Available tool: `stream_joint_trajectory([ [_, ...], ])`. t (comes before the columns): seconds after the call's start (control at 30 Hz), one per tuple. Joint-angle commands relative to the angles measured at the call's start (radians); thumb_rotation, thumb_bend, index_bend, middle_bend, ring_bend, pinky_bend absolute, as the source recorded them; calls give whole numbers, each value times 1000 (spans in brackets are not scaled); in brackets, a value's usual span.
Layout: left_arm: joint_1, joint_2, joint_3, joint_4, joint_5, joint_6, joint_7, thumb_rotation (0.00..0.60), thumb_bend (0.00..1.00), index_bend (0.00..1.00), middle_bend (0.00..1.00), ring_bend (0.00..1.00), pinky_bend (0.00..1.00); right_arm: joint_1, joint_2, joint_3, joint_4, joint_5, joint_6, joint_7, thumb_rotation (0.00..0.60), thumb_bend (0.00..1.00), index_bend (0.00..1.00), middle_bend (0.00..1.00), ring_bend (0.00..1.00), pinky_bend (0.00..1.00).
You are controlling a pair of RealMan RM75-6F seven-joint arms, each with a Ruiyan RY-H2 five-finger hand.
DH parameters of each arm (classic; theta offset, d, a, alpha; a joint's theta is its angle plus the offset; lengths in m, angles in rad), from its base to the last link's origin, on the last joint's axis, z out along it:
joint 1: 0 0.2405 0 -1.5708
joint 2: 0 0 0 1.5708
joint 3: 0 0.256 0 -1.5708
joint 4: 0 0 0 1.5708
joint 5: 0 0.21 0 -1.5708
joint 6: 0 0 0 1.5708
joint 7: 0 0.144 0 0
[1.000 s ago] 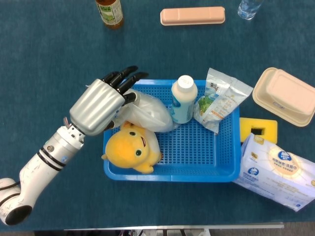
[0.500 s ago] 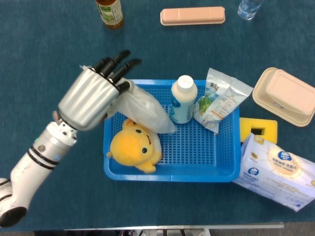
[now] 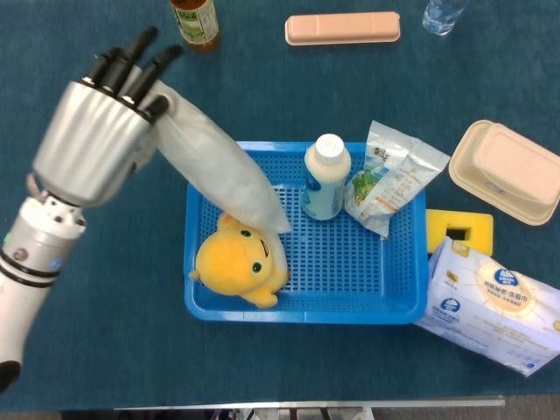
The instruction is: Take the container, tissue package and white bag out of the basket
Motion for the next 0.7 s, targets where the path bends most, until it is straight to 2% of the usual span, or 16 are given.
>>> stream_joint_trajectory([
  [0.03, 12, 17, -14, 0, -9, 21, 14, 600, 506, 829, 215, 121, 316, 2, -2, 0, 1, 0, -2, 0, 600, 0, 177, 383, 380, 711],
  [0.27, 51, 43, -13, 12, -48, 53, 22, 600, 507, 830, 223, 121, 319, 5, -4, 1, 2, 0, -6, -1, 600, 0, 177, 384, 380, 711],
  [0.5, 100, 39, 54, 41, -120, 19, 46, 600, 508, 814, 220, 121, 319, 4, -5, 0, -1, 4, -8, -1, 600, 0, 177, 384, 380, 711],
  [0.57, 112, 30, 72, 55, -129, 15, 52, 600, 509, 747, 217, 121, 319, 4, -3, 0, -3, 5, -10, -2, 600, 0, 177, 384, 380, 712],
  [0.7, 128, 20, 82, 78, -156, 12, 29, 600, 503, 452, 214, 123, 319, 6, 2, 0, -11, 4, -13, -9, 600, 0, 177, 384, 380, 712],
])
